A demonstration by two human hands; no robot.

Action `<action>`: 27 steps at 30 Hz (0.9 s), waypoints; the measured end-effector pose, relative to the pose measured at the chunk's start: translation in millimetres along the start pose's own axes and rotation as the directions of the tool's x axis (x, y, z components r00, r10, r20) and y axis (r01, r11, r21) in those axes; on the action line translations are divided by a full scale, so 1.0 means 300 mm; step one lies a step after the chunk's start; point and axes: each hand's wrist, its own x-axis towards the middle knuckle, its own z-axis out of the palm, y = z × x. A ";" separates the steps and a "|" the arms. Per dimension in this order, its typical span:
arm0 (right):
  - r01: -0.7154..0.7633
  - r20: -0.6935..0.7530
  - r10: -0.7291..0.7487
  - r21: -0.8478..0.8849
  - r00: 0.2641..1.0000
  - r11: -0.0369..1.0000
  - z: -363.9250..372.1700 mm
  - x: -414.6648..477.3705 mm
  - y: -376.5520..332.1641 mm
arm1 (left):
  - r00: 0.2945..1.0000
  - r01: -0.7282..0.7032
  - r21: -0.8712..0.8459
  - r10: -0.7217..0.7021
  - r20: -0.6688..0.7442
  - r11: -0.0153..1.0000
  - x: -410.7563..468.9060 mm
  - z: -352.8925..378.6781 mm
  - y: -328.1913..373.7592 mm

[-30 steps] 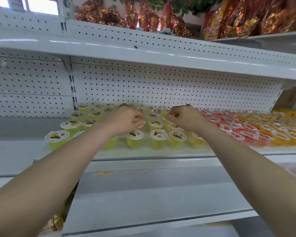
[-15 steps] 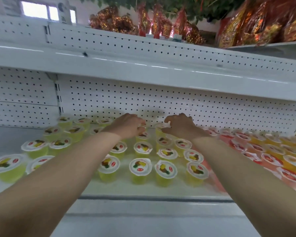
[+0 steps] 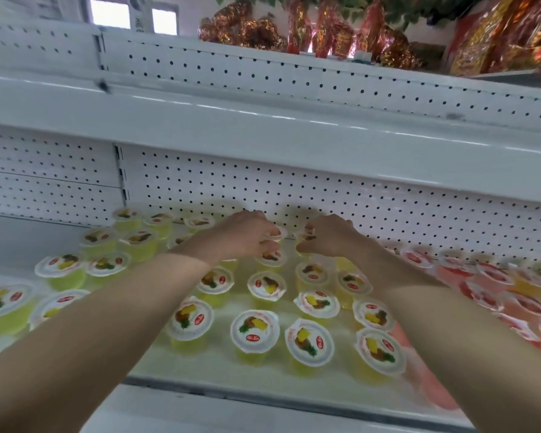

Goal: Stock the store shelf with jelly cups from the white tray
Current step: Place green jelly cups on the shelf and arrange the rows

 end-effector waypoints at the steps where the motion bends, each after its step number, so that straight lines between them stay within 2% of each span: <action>1: 0.010 0.010 -0.010 0.004 1.000 1.000 -0.004 -0.007 0.003 | 1.000 -0.003 -0.009 0.003 -0.002 1.000 -0.004 -0.001 0.002; 3: 0.030 0.015 -0.030 0.029 0.999 0.999 -0.020 -0.032 0.012 | 1.000 -0.009 -0.010 0.009 -0.006 1.000 -0.014 -0.003 0.007; 7: 0.097 -0.079 -0.091 0.083 0.993 0.992 -0.067 -0.100 0.025 | 0.999 0.002 -0.011 -0.002 -0.047 1.000 -0.034 -0.024 0.009; 11: 0.118 0.095 -0.138 0.197 0.986 0.973 -0.129 -0.188 -0.004 | 0.996 -0.008 -0.076 0.001 -0.086 0.997 -0.065 -0.053 0.034; 13: 0.146 0.183 -0.176 0.169 0.967 0.975 -0.144 -0.233 -0.031 | 0.998 0.003 -0.094 -0.009 -0.058 0.996 -0.078 -0.047 0.046; 16: 0.154 0.233 -0.181 0.129 0.956 0.980 -0.146 -0.268 -0.061 | 0.999 0.032 -0.108 -0.036 -0.039 0.994 -0.085 -0.025 0.051; 27: 0.081 0.066 -0.090 0.129 0.994 0.988 -0.113 -0.226 -0.096 | 1.000 -0.001 -0.079 0.001 0.004 0.997 -0.100 -0.017 0.032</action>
